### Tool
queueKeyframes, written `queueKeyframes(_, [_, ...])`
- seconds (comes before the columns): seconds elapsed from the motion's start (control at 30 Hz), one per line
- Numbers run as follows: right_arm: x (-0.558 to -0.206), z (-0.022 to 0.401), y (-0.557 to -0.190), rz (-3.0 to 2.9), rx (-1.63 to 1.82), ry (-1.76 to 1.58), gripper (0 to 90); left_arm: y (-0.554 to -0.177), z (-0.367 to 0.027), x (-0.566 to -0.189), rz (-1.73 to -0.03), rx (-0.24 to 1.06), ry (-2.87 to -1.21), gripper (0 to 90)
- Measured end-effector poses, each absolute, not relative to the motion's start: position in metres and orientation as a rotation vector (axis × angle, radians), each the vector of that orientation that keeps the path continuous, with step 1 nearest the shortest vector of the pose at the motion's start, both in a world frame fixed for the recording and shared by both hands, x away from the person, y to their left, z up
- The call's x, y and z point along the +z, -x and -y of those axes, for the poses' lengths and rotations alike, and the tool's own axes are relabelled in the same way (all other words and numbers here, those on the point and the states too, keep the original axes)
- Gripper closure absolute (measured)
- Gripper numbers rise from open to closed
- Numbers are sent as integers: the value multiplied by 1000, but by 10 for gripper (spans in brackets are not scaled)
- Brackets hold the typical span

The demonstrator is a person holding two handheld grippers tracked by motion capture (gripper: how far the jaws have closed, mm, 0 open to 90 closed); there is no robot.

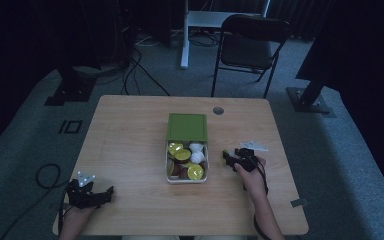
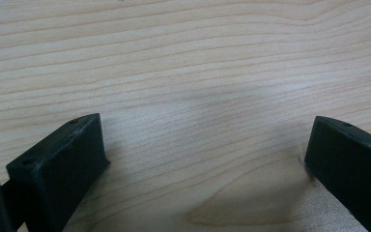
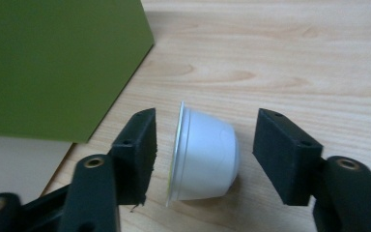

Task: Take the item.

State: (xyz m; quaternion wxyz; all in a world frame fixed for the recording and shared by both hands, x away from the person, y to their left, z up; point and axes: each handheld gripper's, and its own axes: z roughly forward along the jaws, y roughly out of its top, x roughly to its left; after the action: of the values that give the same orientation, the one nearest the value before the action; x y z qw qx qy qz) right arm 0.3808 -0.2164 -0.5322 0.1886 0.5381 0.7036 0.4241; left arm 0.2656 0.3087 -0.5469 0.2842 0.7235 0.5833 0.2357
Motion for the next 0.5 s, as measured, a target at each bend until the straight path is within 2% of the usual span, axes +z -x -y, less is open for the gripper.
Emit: queueKeyframes(0.5, [-518,232,-367,-1938,1211,-1475,298,-266,-309,-547,-1560,631,-1936,9])
